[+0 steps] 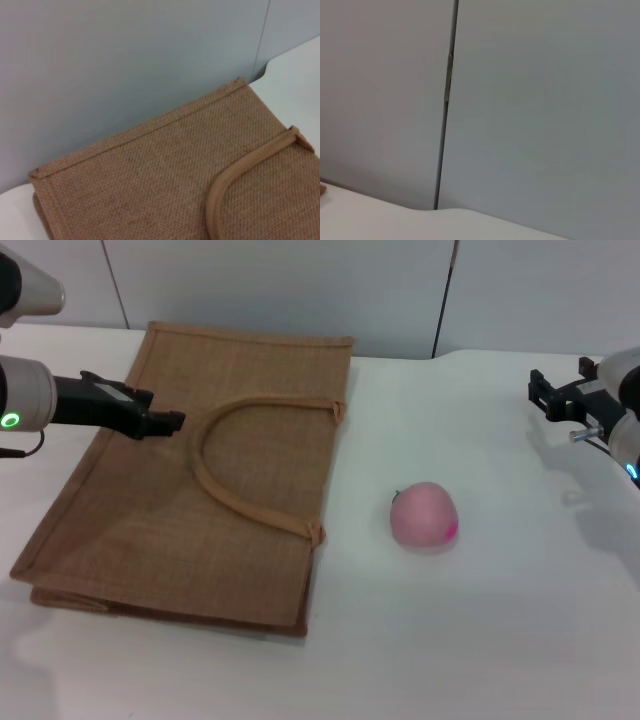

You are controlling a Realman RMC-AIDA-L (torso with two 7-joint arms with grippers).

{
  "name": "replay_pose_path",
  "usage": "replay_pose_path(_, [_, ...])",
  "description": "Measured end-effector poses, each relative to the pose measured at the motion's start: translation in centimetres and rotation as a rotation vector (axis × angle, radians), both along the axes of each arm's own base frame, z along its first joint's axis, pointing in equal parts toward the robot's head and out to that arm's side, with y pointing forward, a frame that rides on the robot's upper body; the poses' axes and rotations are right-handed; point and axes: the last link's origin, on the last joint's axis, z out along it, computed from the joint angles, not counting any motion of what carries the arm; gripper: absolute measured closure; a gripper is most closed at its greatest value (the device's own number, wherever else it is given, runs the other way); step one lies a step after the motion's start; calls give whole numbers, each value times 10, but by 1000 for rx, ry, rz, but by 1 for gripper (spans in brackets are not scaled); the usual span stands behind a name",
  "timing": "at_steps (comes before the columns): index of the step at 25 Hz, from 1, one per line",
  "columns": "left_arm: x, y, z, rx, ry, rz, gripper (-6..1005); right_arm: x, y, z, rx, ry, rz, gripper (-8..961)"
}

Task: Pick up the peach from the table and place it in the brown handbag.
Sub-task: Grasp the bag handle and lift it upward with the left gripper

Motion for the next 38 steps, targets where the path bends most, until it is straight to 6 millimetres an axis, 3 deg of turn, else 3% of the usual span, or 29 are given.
replay_pose_path(19, [-2,8,6,29,79,-6,425,-3,-1,-5,-18,-2,8,282])
replay_pose_path(29, [8,12,1,32,37,-24,425,-4,-1,-5,-18,0,9,282])
replay_pose_path(38, [4,9,-6,9,35,-12,424,-8,0,-5,-17,7,18,281])
